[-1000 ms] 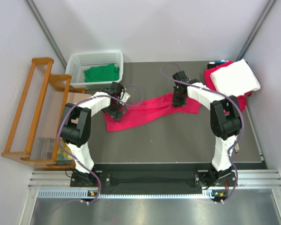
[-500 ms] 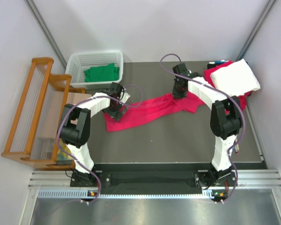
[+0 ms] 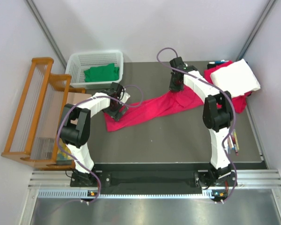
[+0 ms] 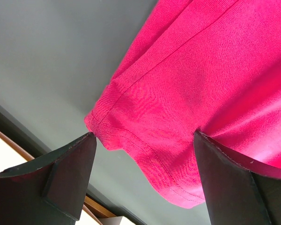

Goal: Fold and stack the t-shirts
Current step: Fold the tshirt

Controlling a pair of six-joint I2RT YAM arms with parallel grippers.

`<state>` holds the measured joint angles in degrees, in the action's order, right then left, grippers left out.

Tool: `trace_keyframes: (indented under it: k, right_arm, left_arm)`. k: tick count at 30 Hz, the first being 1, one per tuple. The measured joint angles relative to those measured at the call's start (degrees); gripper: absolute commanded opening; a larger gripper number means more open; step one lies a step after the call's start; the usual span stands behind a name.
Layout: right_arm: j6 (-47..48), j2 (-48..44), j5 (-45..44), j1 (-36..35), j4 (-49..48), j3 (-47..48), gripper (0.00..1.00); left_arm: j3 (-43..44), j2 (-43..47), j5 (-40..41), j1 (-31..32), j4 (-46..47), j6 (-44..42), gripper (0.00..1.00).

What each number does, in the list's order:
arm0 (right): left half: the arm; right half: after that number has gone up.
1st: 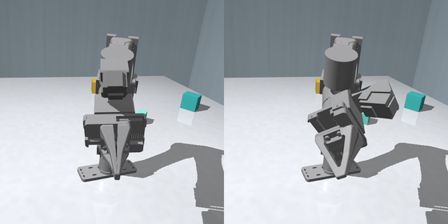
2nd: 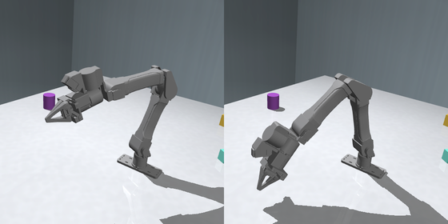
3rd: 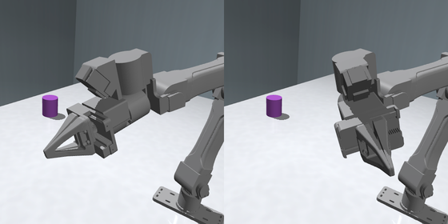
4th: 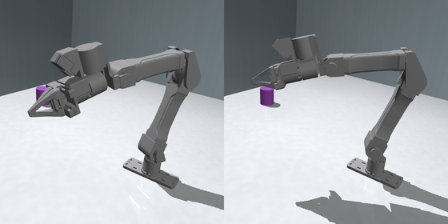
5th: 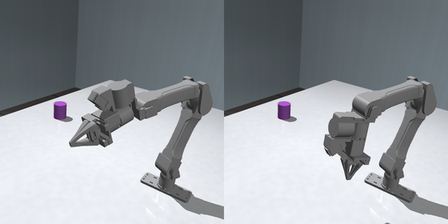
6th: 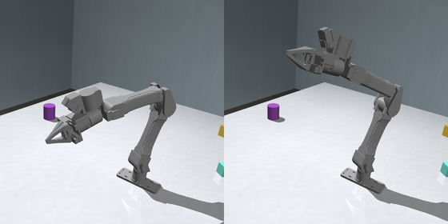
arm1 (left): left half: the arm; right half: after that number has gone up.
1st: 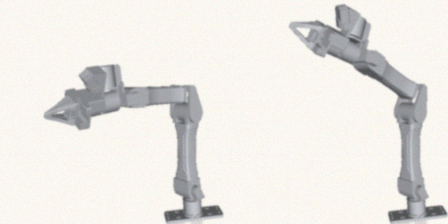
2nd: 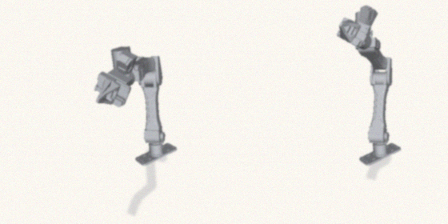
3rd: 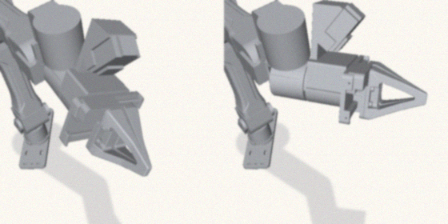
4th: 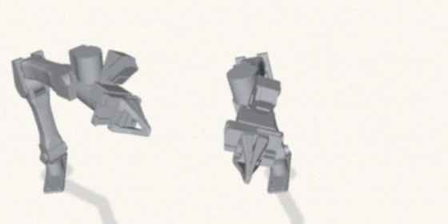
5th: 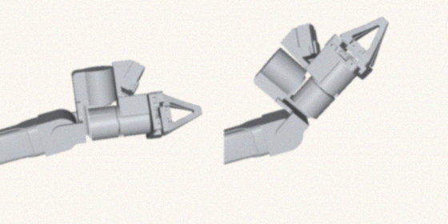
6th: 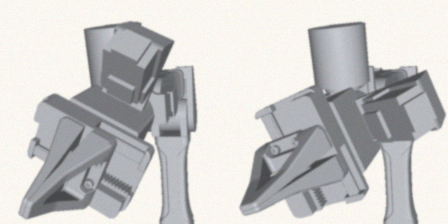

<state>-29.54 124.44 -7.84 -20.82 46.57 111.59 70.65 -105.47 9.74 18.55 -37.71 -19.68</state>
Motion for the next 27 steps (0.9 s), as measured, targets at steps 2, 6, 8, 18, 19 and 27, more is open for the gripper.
trace_keyframes:
  k: [2, 6, 8, 18, 19, 27]
  right_arm:
    - [0.0, -0.5, 0.0, 0.0, -1.2, -4.4, 0.17]
    - [0.0, -0.8, 0.4, 0.3, -2.0, -14.1, 0.25]
    - [0.0, -1.9, 0.8, 0.5, -3.1, -15.3, 0.39]
    - [0.0, -6.7, 3.4, 2.5, -3.7, -19.0, 0.79]
    - [0.0, -8.3, 3.9, 3.0, -3.7, -19.5, 0.83]
    - [0.2, -20.1, 10.1, 7.6, -5.7, -24.6, 0.9]
  left_arm:
    - [0.0, 0.0, 0.0, 0.0, 0.0, -0.1, 0.89]
    - [0.0, 0.0, 0.0, 0.0, 0.0, -0.2, 0.88]
    - [0.0, 0.0, 0.0, 0.0, -0.2, -0.3, 0.88]
    - [0.0, 0.0, 0.2, 0.0, -0.4, -0.4, 0.88]
    - [0.0, 0.0, 0.2, 0.0, -0.4, -0.5, 0.88]
    - [0.0, 0.0, 0.2, 0.0, -0.4, -0.8, 0.88]
